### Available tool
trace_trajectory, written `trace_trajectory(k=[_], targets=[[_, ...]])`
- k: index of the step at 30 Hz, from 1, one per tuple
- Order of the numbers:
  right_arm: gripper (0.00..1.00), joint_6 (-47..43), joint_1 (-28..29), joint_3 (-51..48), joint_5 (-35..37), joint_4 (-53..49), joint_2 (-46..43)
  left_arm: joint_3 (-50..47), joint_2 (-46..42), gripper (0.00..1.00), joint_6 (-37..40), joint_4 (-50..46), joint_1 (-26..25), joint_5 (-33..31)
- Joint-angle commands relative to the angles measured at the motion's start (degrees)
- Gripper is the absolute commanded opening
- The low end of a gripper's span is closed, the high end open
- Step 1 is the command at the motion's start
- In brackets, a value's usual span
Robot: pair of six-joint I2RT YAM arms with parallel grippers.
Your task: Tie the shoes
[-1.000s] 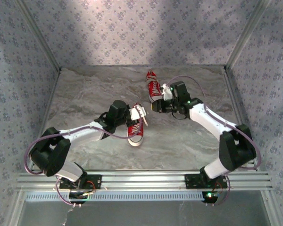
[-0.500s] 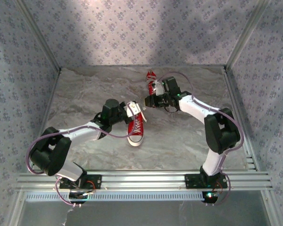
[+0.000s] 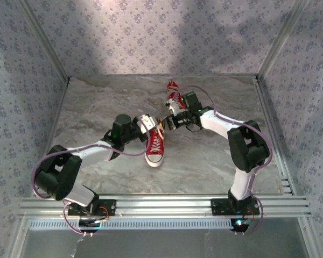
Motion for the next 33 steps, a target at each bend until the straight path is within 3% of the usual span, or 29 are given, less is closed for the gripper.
trace_trajectory(k=[1, 4, 8, 9, 17, 27, 31, 33], targets=[[0.32, -3.6, 1.2, -0.7, -1.6, -1.7, -1.0, -0.5, -1.0, 0.0, -2.6, 4.9, 1.0, 1.8], [0.38, -4.8, 2.2, -0.7, 0.5, -1.8, -1.0, -0.7, -0.2, 0.0, -4.3, 6.4, 1.5, 2.6], [0.73, -7.2, 2.7, -0.6, 0.7, -1.7, -0.4, -0.5, 0.7, 0.0, -6.1, 7.6, 2.0, 4.2], [0.75, -8.7, 2.9, -0.8, 0.7, -1.3, -0.4, -0.5, 0.9, 0.0, -6.4, 7.7, 2.1, 4.5], [0.76, -10.9, 3.0, -3.2, 7.5, 4.5, -0.9, -1.2, 1.8, 0.0, -9.2, 9.0, 3.2, 7.2], [0.74, -17.7, 2.4, -7.8, 7.9, 5.7, -6.8, -3.5, 3.6, 0.0, -14.1, 16.6, 6.4, 13.6], [0.77, -14.4, 0.4, -13.6, 8.3, 15.1, -11.7, -3.7, 4.7, 0.0, -15.0, 18.9, 7.2, 16.2], [0.77, -15.8, 0.5, -15.5, 12.1, 17.7, -13.4, -3.9, 5.1, 0.0, -15.1, 19.8, 7.3, 17.1]])
